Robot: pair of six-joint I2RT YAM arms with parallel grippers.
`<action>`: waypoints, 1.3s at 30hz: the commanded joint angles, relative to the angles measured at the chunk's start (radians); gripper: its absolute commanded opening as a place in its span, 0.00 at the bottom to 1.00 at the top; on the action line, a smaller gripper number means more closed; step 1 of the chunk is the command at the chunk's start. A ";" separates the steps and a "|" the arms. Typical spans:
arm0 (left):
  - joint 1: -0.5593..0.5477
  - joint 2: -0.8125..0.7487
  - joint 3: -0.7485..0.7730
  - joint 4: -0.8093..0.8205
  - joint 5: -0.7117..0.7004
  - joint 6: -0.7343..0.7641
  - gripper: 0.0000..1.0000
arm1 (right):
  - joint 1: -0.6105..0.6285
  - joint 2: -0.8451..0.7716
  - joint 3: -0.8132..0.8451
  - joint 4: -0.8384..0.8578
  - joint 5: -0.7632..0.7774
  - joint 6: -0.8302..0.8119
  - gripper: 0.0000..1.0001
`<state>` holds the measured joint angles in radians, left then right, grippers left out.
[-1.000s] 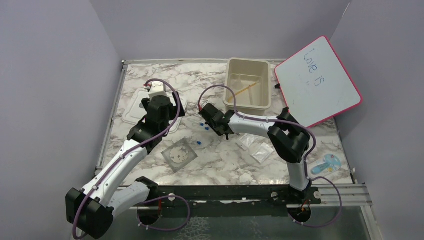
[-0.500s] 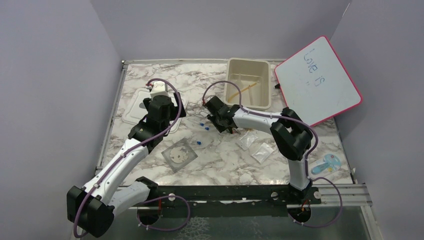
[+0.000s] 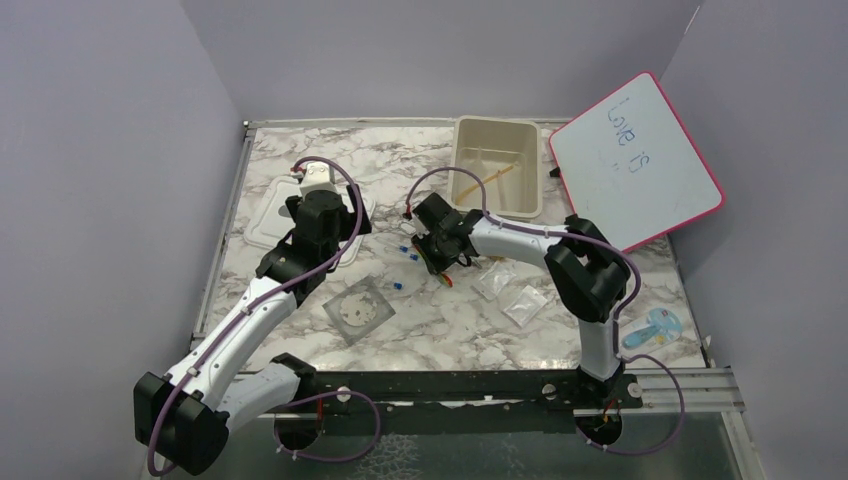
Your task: Organize the chemistry lab equipment
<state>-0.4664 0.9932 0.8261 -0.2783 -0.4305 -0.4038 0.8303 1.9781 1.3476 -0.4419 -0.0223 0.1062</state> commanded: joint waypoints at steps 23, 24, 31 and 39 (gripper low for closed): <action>0.005 -0.022 0.024 0.008 0.016 0.000 0.91 | 0.043 -0.070 -0.011 -0.032 0.206 0.060 0.08; 0.005 -0.022 0.024 0.008 0.017 0.000 0.91 | 0.043 -0.094 -0.016 -0.023 0.206 0.061 0.08; 0.005 -0.024 0.025 0.008 0.021 0.000 0.91 | 0.042 -0.273 -0.039 0.036 0.234 0.061 0.08; 0.005 -0.022 0.025 0.008 0.028 0.000 0.91 | 0.006 -0.390 -0.006 0.078 0.301 0.044 0.10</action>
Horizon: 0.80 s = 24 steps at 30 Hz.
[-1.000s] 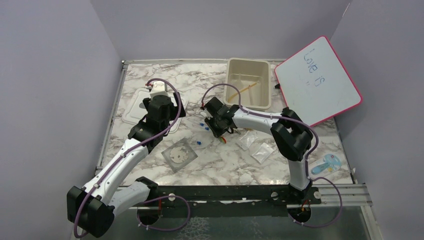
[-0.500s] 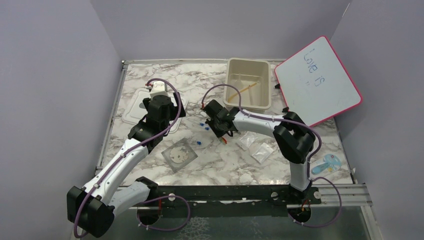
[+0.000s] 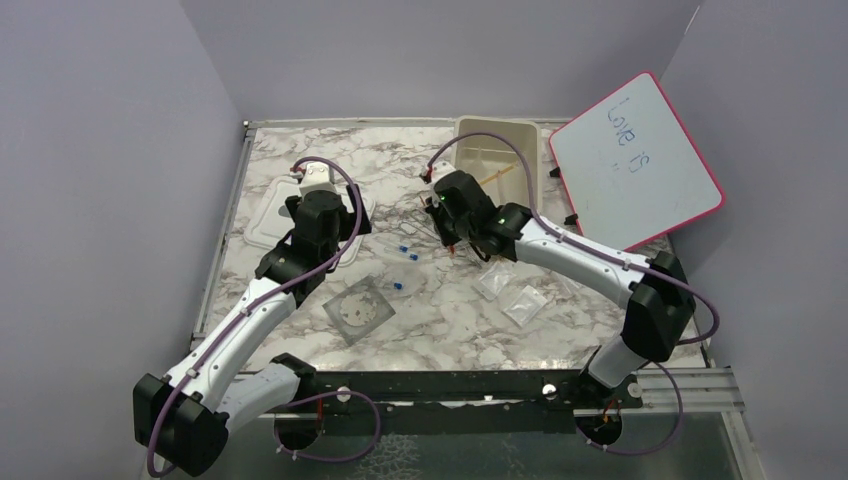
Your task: Organize the chemistry lab equipment
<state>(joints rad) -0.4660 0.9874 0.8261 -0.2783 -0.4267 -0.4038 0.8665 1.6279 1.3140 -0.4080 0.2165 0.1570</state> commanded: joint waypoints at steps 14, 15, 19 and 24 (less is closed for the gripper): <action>0.004 0.013 0.034 0.008 0.066 0.011 0.91 | -0.411 -0.022 0.146 0.028 0.044 0.042 0.12; 0.004 0.019 0.034 0.008 0.071 0.011 0.91 | -0.431 -0.006 0.149 0.025 0.050 0.053 0.12; 0.006 0.038 0.040 0.010 0.098 0.011 0.91 | -0.470 0.082 0.154 0.013 0.085 0.076 0.12; 0.005 0.051 0.039 0.010 0.118 0.014 0.91 | -0.472 0.174 0.154 0.040 0.084 0.100 0.12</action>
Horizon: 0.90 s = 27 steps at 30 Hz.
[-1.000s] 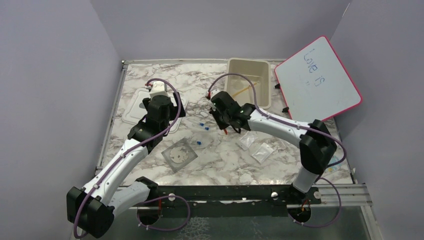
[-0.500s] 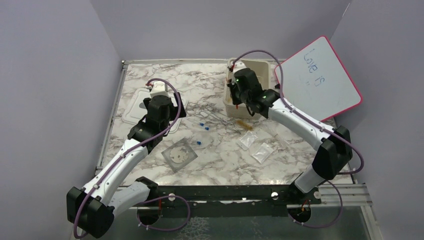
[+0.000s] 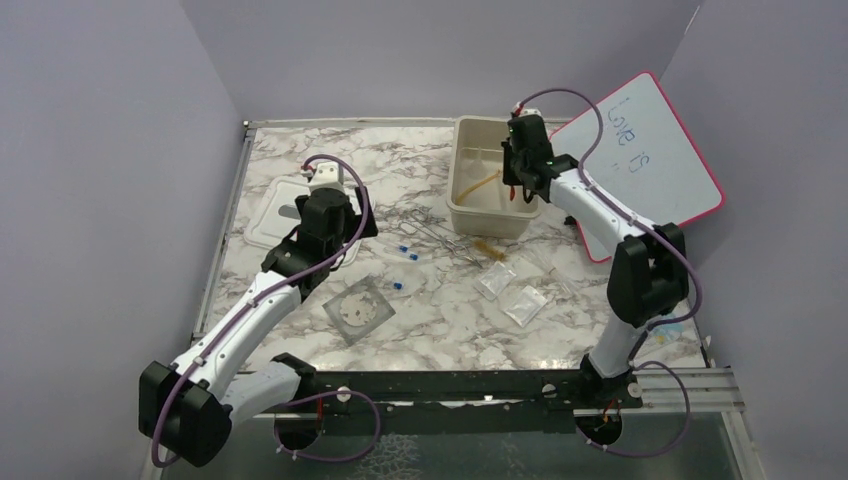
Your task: Organize the chemistry lab equipment
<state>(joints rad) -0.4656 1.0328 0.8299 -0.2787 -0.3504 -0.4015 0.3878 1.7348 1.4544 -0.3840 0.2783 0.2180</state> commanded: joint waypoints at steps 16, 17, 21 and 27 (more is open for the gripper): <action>0.005 0.024 0.038 0.007 0.069 0.018 0.91 | 0.007 0.244 0.121 -0.068 0.089 0.104 0.30; 0.005 0.025 0.038 0.007 0.072 0.018 0.91 | 0.008 0.227 0.116 -0.063 0.072 0.097 0.31; 0.005 0.027 0.040 0.007 0.079 0.016 0.91 | 0.009 0.149 0.116 -0.071 0.006 0.067 0.36; 0.005 0.014 0.039 0.007 0.072 0.016 0.91 | 0.030 0.034 0.120 -0.111 -0.073 0.012 0.44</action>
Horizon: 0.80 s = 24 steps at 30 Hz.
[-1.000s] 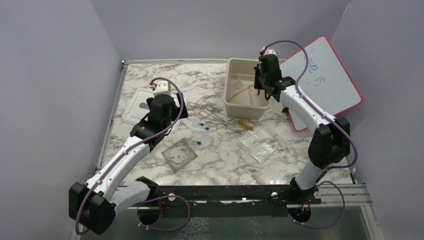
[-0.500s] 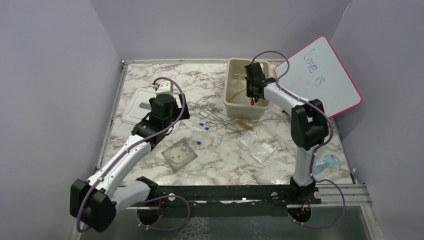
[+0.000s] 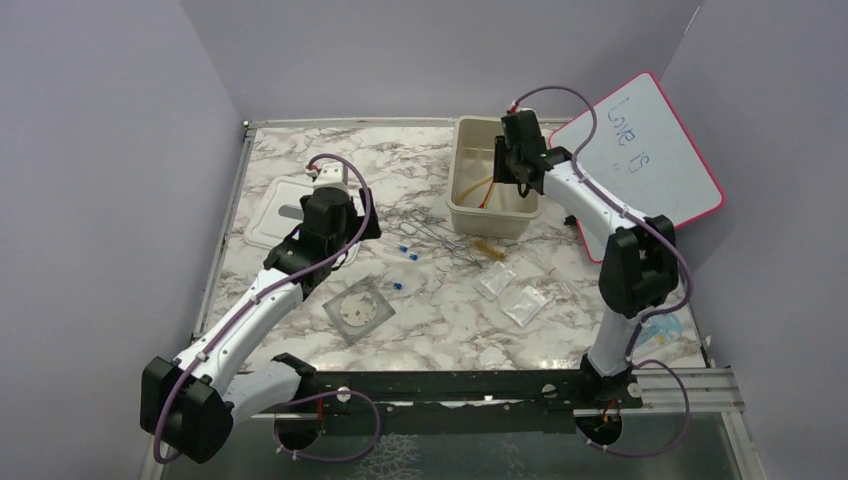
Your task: Organize the chemistry lab equipment
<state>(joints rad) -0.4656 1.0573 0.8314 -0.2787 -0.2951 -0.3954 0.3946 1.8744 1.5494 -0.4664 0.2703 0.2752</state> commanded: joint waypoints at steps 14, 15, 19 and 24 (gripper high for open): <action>0.005 -0.098 0.019 0.007 -0.110 -0.008 0.91 | 0.392 -0.337 -0.231 0.028 -0.056 -0.316 0.59; 0.006 -0.106 0.017 0.007 -0.121 -0.011 0.91 | 0.404 -0.333 -0.251 0.028 -0.056 -0.324 0.60; 0.007 -0.128 0.016 0.000 -0.173 -0.020 0.91 | 0.432 -0.297 -0.311 0.023 -0.011 -0.328 0.60; 0.009 -0.177 0.016 0.002 -0.250 -0.014 0.91 | 0.444 -0.188 -0.331 0.007 0.068 -0.281 0.58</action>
<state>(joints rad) -0.4641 0.9302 0.8391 -0.2825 -0.4480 -0.4065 0.8280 1.6054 1.2312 -0.4576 0.2550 -0.0219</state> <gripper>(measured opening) 0.911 0.595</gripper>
